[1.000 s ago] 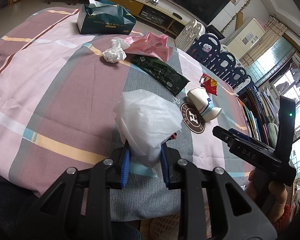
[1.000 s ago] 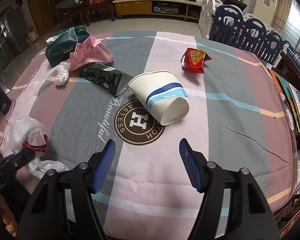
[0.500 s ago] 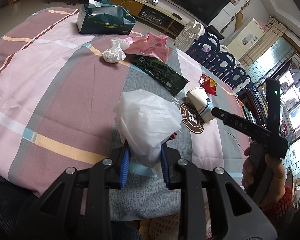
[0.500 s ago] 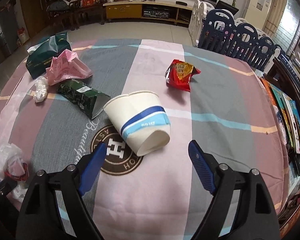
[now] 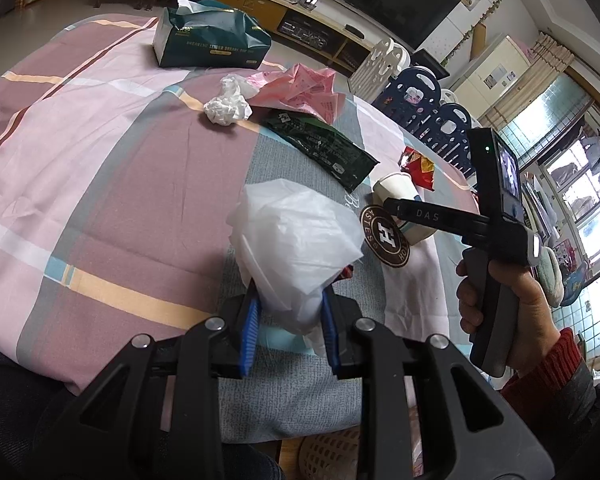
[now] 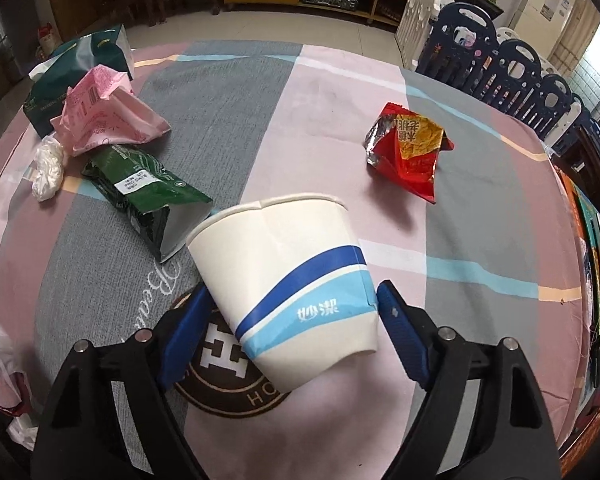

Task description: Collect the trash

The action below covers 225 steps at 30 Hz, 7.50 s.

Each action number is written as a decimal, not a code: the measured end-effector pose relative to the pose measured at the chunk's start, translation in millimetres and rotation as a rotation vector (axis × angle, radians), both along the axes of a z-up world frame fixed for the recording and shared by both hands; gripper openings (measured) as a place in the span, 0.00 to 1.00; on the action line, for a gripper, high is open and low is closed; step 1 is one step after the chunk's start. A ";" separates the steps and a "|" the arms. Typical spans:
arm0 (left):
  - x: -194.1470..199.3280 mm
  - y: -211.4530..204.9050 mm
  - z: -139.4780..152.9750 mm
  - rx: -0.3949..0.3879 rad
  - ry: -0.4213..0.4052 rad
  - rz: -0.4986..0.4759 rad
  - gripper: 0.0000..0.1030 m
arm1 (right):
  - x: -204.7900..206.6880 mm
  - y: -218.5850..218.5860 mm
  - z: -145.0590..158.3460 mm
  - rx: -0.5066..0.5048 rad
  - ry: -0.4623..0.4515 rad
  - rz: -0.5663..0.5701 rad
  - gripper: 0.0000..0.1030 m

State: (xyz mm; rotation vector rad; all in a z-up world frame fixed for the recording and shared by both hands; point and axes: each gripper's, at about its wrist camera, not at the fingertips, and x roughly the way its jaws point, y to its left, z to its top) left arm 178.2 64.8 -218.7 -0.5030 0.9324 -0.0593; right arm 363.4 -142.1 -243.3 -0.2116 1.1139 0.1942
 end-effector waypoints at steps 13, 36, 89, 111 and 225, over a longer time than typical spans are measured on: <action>-0.6 2.3 0.2 0.001 -0.011 0.005 0.26 | -123.7 -36.2 67.4 0.108 -0.153 0.040 0.76; -25.7 -35.9 18.3 -0.083 -0.056 -0.132 0.24 | -296.8 -185.6 40.0 0.304 0.022 -0.390 0.84; 23.5 92.9 18.7 0.170 -0.045 0.392 0.76 | -60.8 20.4 82.7 0.207 -0.175 -0.022 0.85; 10.3 111.3 17.9 0.048 -0.076 0.496 0.79 | 77.2 143.2 20.6 0.296 0.063 -0.167 0.43; 47.5 -44.2 6.0 0.129 -0.081 -0.317 0.56 | -201.5 -112.0 36.2 0.527 0.065 -0.370 0.29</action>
